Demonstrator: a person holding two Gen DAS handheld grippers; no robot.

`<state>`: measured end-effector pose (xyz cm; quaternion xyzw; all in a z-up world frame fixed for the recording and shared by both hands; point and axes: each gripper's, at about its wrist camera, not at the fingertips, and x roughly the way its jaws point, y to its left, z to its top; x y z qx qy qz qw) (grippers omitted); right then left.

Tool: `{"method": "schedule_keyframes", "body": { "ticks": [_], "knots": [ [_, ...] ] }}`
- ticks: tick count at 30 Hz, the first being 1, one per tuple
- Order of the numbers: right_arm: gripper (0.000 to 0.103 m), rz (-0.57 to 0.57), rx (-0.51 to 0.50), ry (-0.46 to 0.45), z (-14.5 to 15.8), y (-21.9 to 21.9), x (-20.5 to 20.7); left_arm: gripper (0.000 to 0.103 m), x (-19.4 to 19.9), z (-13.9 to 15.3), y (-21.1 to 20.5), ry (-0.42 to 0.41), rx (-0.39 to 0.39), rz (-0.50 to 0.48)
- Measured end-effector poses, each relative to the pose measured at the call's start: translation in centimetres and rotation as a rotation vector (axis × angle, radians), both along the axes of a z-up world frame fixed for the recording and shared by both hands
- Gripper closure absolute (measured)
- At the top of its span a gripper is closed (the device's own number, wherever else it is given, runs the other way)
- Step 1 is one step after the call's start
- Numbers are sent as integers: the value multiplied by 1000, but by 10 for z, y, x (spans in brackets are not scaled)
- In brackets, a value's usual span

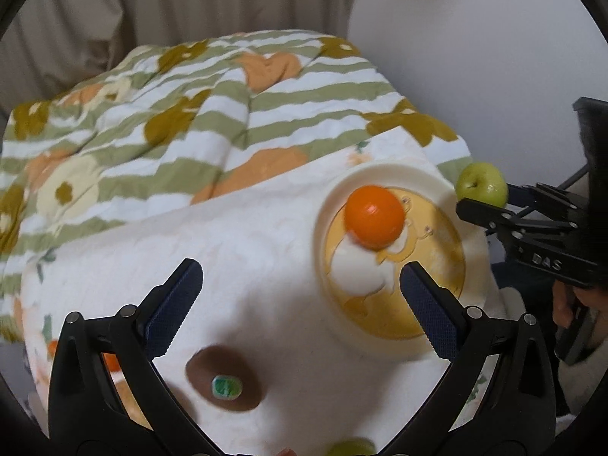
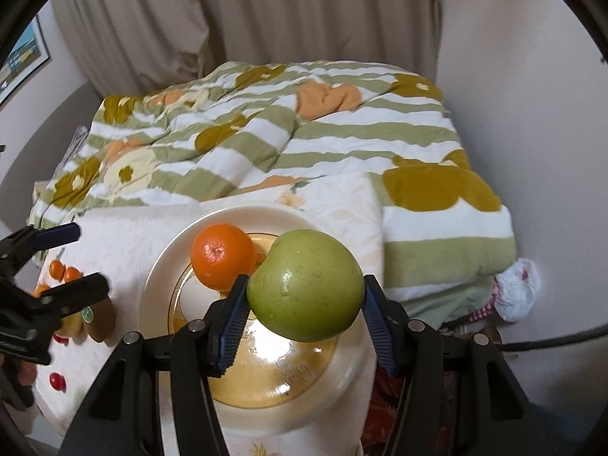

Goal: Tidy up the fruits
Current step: 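Release the green apple into the bowl with the right tool and withdraw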

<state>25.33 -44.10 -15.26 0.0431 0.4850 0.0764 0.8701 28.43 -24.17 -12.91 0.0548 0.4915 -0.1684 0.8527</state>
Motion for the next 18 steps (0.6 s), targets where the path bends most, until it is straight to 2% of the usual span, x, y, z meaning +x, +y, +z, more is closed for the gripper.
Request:
{"method": "schedule_keyframes", "body": {
  "ticks": [7,18],
  "knots": [
    [50,81,-71,9,-22,16,9,0,-17,-6,17,24,30,56],
    [49,100,-140,11,-35,18,12,0,-43,-9,23,39,47,114]
  ]
}}
